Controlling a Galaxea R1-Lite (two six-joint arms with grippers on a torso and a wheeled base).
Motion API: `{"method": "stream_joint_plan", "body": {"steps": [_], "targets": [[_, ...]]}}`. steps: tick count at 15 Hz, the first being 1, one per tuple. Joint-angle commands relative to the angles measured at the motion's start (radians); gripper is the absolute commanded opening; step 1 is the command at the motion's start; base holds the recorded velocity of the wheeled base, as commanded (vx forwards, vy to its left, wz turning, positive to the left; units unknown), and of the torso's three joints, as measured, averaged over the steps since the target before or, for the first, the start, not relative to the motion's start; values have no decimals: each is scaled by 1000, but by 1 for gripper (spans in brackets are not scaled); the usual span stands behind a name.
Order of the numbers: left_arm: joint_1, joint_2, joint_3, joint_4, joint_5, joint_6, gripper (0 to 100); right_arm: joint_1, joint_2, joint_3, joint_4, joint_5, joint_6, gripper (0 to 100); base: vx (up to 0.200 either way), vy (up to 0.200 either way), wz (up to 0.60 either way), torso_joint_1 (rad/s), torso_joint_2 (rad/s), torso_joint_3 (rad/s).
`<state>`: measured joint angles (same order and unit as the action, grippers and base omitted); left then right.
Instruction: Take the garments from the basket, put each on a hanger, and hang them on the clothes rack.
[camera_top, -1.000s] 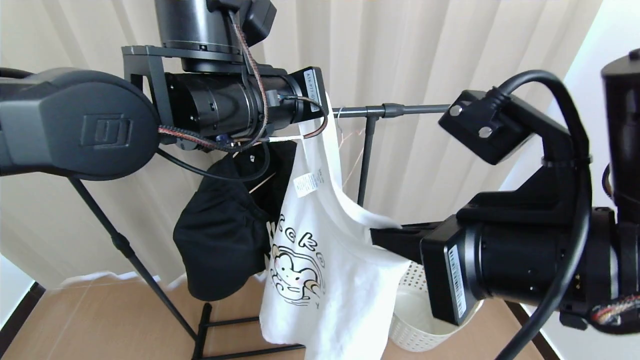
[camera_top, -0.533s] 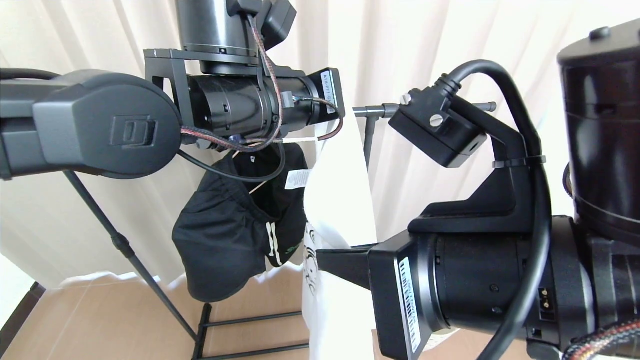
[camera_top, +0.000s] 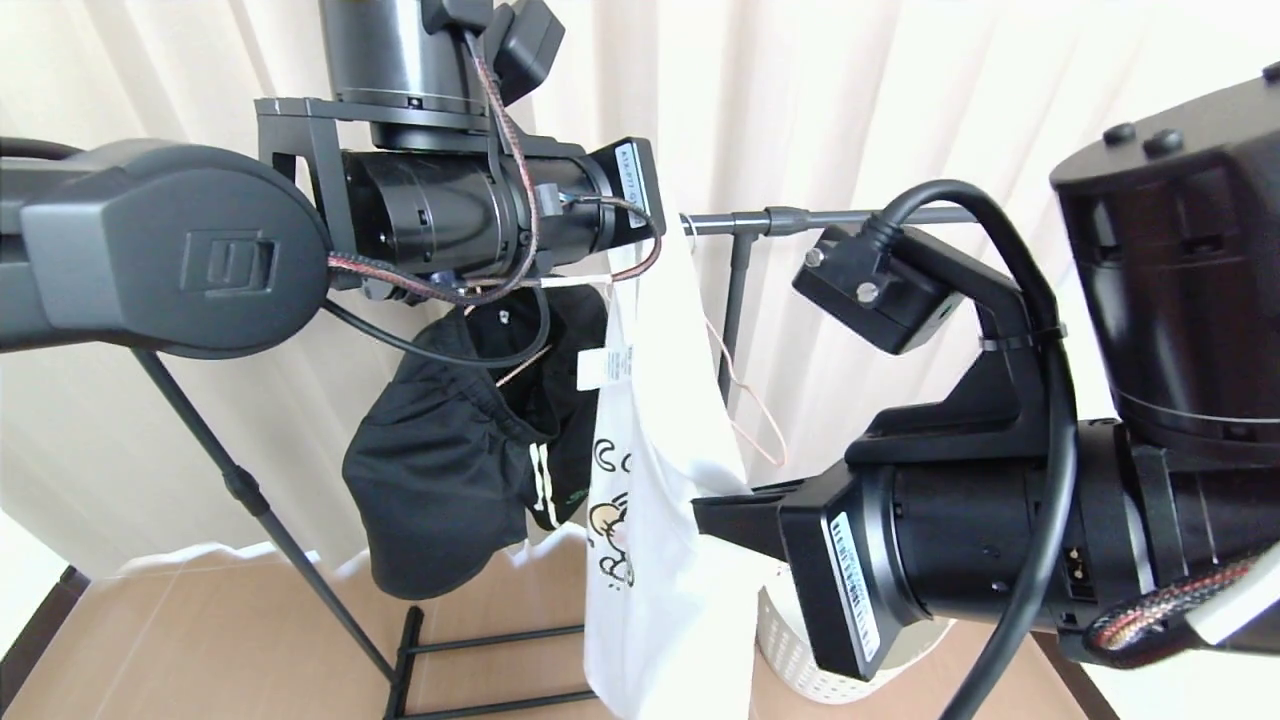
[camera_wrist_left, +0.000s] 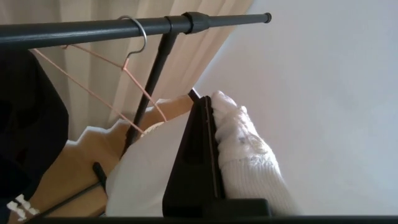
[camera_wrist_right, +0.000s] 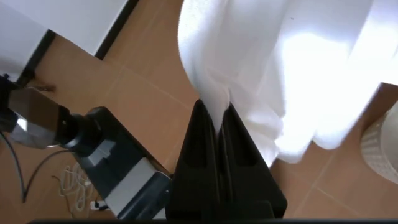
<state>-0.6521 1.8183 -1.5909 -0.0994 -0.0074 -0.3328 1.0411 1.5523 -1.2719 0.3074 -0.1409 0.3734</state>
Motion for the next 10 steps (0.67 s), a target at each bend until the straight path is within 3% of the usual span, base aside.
{"method": "stream_joint_plan", "body": {"steps": [1, 2, 4, 6, 8, 10], "targets": [[9, -30, 32, -2, 1, 1, 0, -35, -17, 32, -1, 0, -37, 0, 0, 0, 0, 0, 0, 0], [25, -54, 65, 9, 1, 11, 0, -99, -5, 45, -4, -13, -83, 0, 0, 0, 0, 0, 0, 0], [34, -74, 78, 67, 3, 24, 0, -151, 26, 39, -18, -60, -93, 0, 0, 0, 0, 0, 0, 0], [35, -113, 81, 205, 4, 29, 0, -210, 91, 32, -102, -197, -103, 0, 0, 0, 0, 0, 0, 0], [31, -152, 129, 263, 4, 64, 0, -248, 123, 25, -168, -220, -105, 0, 0, 0, 0, 0, 0, 0], [23, -191, 221, 274, 11, 150, 0, -273, 146, -3, -206, -220, -97, 0, 0, 0, 0, 0, 0, 0]]}}
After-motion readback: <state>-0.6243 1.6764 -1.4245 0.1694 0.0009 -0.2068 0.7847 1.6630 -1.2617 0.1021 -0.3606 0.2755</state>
